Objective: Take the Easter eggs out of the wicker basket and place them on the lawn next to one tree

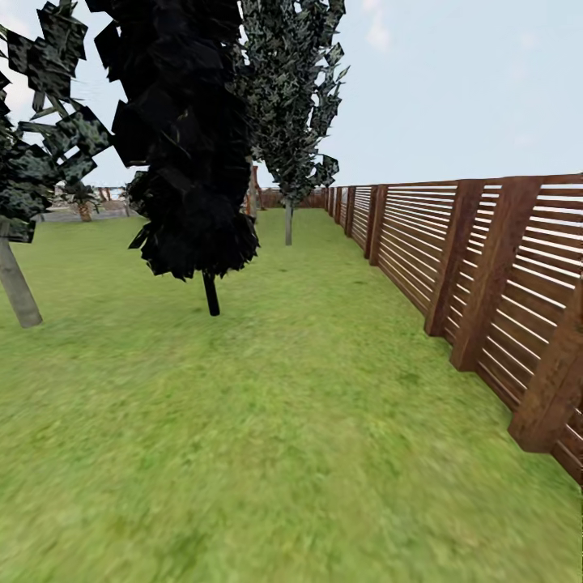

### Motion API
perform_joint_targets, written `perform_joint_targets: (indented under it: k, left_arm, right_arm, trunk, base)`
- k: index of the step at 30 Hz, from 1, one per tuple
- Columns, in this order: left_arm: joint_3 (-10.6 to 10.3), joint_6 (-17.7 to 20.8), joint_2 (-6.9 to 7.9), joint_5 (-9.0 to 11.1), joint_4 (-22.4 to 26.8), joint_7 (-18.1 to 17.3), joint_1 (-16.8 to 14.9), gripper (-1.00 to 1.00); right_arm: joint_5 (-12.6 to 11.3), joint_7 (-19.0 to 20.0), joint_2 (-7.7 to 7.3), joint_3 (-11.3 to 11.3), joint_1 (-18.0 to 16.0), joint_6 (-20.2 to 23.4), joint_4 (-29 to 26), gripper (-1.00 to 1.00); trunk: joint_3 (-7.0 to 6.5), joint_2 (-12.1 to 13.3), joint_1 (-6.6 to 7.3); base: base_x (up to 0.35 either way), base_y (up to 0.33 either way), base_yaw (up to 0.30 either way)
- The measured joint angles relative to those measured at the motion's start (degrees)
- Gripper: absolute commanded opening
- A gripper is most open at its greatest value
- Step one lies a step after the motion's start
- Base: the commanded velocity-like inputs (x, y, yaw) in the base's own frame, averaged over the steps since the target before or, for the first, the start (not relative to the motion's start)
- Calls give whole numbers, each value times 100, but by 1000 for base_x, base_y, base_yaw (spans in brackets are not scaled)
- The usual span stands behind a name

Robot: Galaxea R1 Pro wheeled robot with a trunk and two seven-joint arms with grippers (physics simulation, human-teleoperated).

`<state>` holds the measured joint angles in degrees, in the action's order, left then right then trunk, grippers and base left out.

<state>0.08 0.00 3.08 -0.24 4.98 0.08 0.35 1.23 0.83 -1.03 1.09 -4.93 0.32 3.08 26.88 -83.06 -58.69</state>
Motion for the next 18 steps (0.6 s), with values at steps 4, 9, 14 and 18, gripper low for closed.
perform_joint_targets:
  k: [4,9,14,18]
  left_arm:
    - [0,0,-2,0,-1,0,1,100]
    - [0,0,-14,-5,-7,0,2,100]
    - [0,0,-18,-8,-8,0,-2,100]
    - [0,0,-15,-2,-9,0,-1,100]
  right_arm:
    - [-16,3,2,-4,1,0,4,100]
    - [-12,-4,3,1,0,0,1,100]
    - [-11,-4,3,1,0,11,1,100]
    - [20,12,1,4,0,45,100,100]
  trunk:
    - [0,0,0]
    - [0,0,0]
    - [0,0,0]
    - [0,0,0]
  base:
    - [330,0,-217]
    - [330,0,-39]
    - [330,0,-4]
    - [330,0,0]
